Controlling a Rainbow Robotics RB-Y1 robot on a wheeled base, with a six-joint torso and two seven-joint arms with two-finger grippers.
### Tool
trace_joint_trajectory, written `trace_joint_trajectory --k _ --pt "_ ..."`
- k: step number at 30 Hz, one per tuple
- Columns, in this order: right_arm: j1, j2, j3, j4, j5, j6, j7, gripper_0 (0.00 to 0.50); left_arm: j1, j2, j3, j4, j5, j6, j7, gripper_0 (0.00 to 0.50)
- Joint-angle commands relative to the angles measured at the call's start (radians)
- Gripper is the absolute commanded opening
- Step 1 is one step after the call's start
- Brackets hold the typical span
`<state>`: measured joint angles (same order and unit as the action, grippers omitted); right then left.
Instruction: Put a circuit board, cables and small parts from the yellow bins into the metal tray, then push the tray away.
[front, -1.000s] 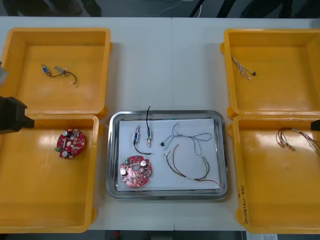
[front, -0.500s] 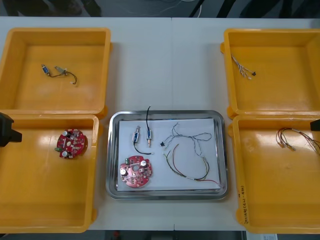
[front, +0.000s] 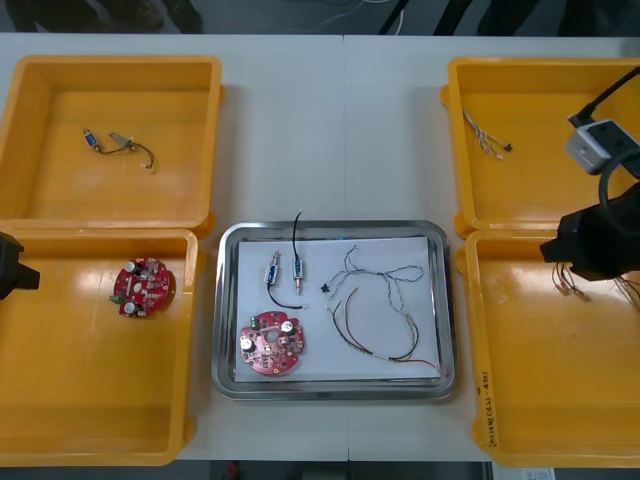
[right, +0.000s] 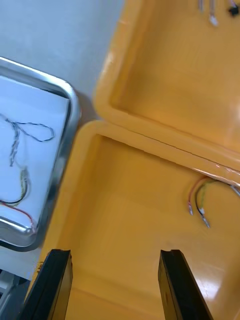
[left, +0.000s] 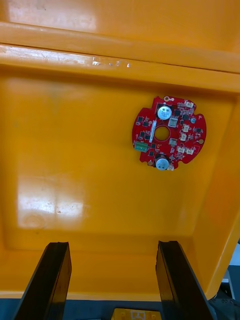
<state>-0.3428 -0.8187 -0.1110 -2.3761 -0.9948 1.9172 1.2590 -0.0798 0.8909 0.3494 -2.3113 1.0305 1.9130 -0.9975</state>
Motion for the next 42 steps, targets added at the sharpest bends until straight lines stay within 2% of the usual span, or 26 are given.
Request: trace_joint_trajectory --k 1,16,25,28,32,42 --pt "-0.113 -0.036 0.132 -0.032 -0.028 0.003 -0.020 0.500 0.017 0.042 0.026 -0.025 -0.004 0.007 -0.063 0.500" --pt "-0.329 -0.030 0.505 -0.063 -0.035 -0.007 0.005 0.500 0.017 0.042 0.026 -0.025 -0.004 0.007 -0.063 0.500" --pt "-0.423 0.001 0.703 -0.061 -0.008 -0.115 0.043 0.500 0.017 0.042 0.026 -0.025 -0.004 0.007 -0.063 0.500" --pt "-0.455 0.042 0.769 -0.049 0.021 -0.122 0.063 0.500 0.017 0.042 0.026 -0.025 -0.004 0.007 -0.063 0.500" --pt "-0.484 0.121 0.843 0.005 0.054 -0.126 0.157 0.500 0.017 0.042 0.026 -0.025 -0.004 0.007 -0.063 0.500" --pt "-0.559 0.242 1.005 0.187 0.056 -0.182 0.296 0.500 0.017 0.042 0.026 -0.025 -0.004 0.007 -0.063 0.500"
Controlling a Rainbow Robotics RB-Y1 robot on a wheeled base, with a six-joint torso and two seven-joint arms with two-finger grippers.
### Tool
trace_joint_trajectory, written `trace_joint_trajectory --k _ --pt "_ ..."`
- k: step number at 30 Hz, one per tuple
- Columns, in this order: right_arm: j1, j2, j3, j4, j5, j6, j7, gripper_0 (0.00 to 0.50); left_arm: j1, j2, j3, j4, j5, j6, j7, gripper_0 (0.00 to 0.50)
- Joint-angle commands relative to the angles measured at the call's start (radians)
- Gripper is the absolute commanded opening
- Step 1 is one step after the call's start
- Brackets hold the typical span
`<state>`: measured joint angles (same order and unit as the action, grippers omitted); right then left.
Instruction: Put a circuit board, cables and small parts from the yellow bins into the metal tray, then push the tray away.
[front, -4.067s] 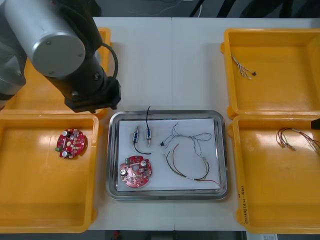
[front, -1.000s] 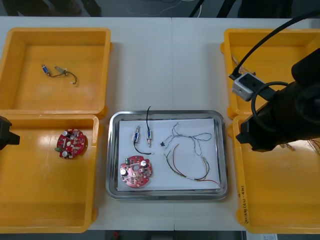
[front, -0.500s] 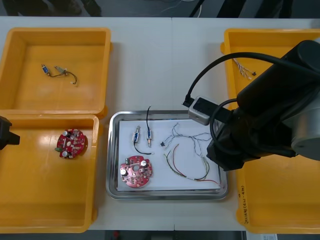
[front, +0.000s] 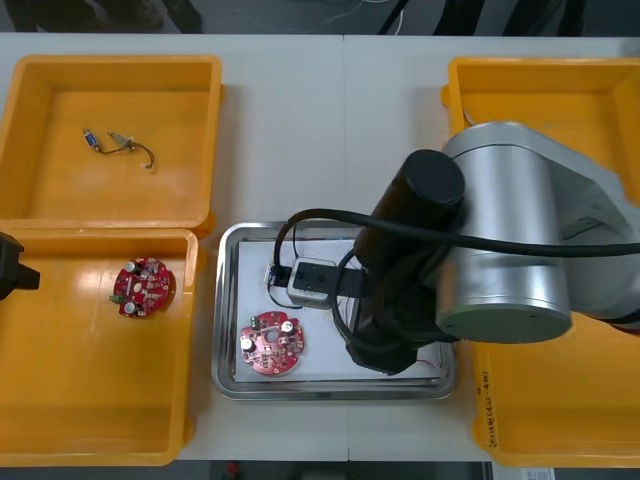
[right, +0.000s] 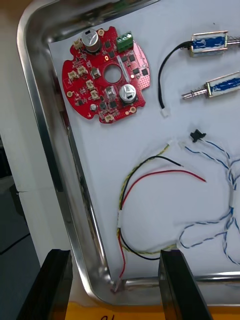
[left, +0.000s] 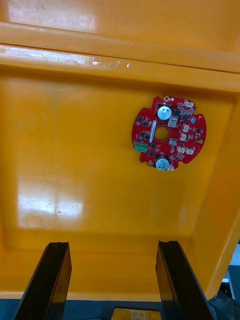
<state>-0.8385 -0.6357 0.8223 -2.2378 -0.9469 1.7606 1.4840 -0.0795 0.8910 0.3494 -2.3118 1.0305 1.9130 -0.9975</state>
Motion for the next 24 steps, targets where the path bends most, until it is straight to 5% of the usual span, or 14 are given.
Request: trace_joint_trajectory --k 1,24 --pt "-0.068 0.068 0.087 0.064 0.008 -0.032 0.085 0.500 0.017 0.042 0.026 -0.024 -0.004 0.007 -0.062 0.500" --pt "-0.111 0.136 0.368 0.176 0.123 -0.125 0.082 0.500 0.017 0.042 0.026 -0.024 -0.004 0.007 -0.062 0.500"
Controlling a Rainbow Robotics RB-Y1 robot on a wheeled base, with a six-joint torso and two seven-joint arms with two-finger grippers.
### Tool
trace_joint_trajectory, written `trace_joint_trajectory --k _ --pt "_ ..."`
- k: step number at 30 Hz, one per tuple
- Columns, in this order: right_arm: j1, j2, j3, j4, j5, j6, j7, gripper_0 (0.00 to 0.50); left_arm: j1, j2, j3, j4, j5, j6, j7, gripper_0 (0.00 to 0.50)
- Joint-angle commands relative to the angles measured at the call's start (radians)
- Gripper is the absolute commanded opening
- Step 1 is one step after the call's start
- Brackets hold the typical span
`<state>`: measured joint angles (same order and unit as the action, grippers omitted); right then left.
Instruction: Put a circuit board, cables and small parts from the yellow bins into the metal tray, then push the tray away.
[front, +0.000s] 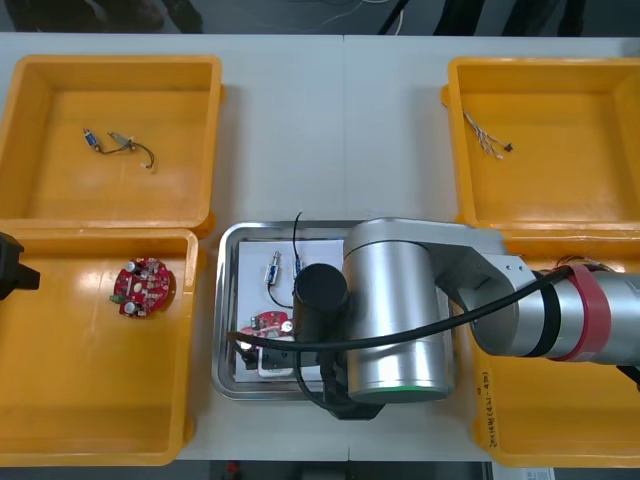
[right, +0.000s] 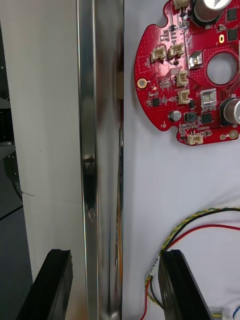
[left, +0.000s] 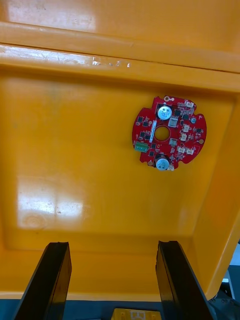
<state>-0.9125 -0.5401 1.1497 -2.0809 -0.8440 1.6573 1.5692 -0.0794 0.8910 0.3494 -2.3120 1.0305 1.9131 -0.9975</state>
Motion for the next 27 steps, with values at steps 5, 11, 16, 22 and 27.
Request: trace_joint_trajectory --k 5,11,16,22,27 --pt "-0.037 0.063 0.110 0.036 0.100 -0.030 -0.014 0.500 0.017 0.042 0.026 -0.024 -0.004 0.007 -0.062 0.500" --pt "-0.035 0.066 0.137 0.038 0.117 -0.033 -0.031 0.500 0.017 0.042 0.026 -0.024 -0.004 0.007 -0.062 0.500" --pt "-0.022 0.068 0.162 0.038 0.141 -0.040 -0.046 0.500 0.017 0.042 0.026 -0.024 -0.004 0.007 -0.062 0.500" --pt "0.023 0.078 0.162 0.038 0.203 -0.042 -0.054 0.500 0.017 0.042 0.026 -0.024 -0.004 0.007 -0.062 0.500" --pt "0.060 0.084 0.162 0.038 0.244 -0.044 -0.060 0.500 0.017 0.042 0.026 -0.024 -0.004 0.007 -0.062 0.500"
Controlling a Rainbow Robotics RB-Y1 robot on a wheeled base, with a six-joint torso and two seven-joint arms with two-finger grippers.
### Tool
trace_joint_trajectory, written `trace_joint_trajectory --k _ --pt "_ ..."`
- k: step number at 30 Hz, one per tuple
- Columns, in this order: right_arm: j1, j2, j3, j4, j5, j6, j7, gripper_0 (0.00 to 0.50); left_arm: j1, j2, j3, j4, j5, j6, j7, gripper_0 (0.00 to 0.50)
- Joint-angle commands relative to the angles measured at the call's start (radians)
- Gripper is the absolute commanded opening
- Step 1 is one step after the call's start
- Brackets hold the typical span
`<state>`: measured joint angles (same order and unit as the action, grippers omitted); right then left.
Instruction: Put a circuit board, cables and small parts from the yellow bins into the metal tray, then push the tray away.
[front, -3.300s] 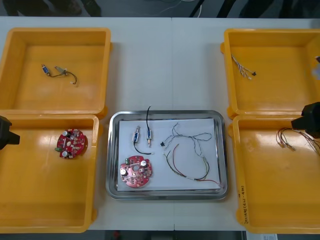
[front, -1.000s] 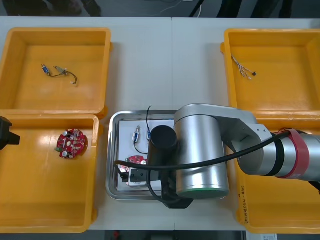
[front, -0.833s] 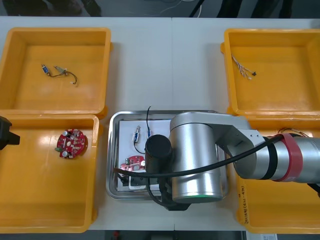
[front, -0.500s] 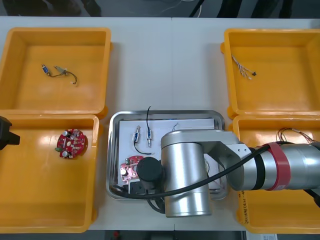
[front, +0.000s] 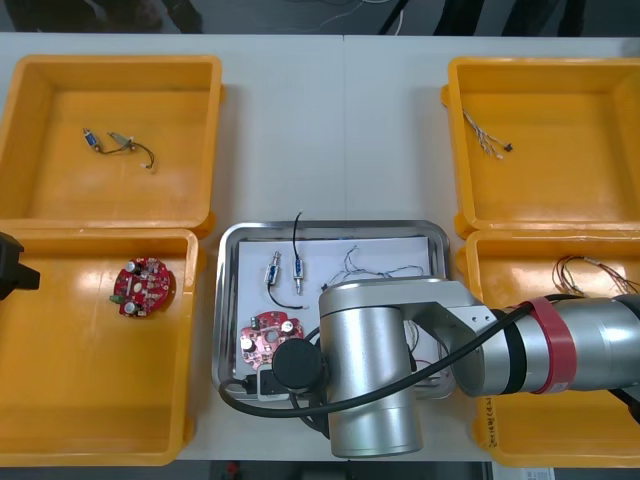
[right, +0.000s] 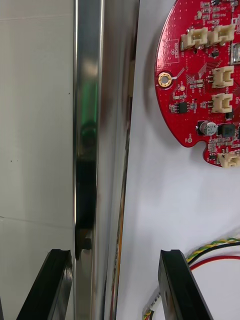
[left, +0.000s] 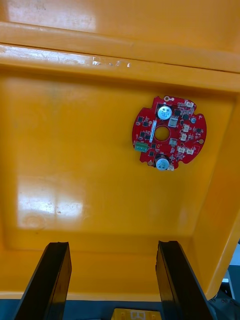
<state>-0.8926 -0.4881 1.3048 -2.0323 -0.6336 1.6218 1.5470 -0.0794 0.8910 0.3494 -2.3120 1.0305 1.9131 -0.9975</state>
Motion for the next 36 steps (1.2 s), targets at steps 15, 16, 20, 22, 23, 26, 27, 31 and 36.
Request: trace_joint_trajectory --k 15,16,20,22,23,26,27,31,36 --pt "0.119 0.059 0.007 -0.011 0.132 -0.006 -0.051 0.500 0.017 0.042 0.026 -0.024 -0.004 0.007 -0.062 0.500" --pt "0.124 0.060 0.008 -0.011 0.138 -0.008 -0.053 0.500 0.017 0.042 0.026 -0.024 -0.004 0.007 -0.062 0.500" --pt "0.129 0.062 0.011 -0.011 0.149 -0.008 -0.053 0.500 0.017 0.042 0.026 -0.024 -0.004 0.007 -0.062 0.500" --pt "0.129 0.062 0.022 -0.011 0.166 -0.006 -0.053 0.500 0.017 0.042 0.026 -0.024 -0.004 0.007 -0.062 0.500" --pt "0.129 0.062 0.022 -0.011 0.166 -0.006 -0.053 0.500 0.017 0.042 0.026 -0.024 -0.004 0.007 -0.062 0.500" --pt "0.129 0.060 0.028 -0.011 0.175 -0.008 -0.056 0.500 0.017 0.042 0.026 -0.024 -0.004 0.007 -0.062 0.500" --pt "0.129 0.060 0.028 -0.011 0.175 -0.006 -0.056 0.500 0.017 0.042 0.026 -0.024 -0.004 0.007 -0.062 0.500" --pt "0.129 0.060 0.028 -0.011 0.177 -0.006 -0.061 0.500 0.017 0.042 0.026 -0.024 -0.004 0.007 -0.062 0.500" --pt "0.129 0.060 0.030 -0.011 0.177 -0.008 -0.062 0.500 0.017 0.042 0.026 -0.024 -0.004 0.007 -0.062 0.500"
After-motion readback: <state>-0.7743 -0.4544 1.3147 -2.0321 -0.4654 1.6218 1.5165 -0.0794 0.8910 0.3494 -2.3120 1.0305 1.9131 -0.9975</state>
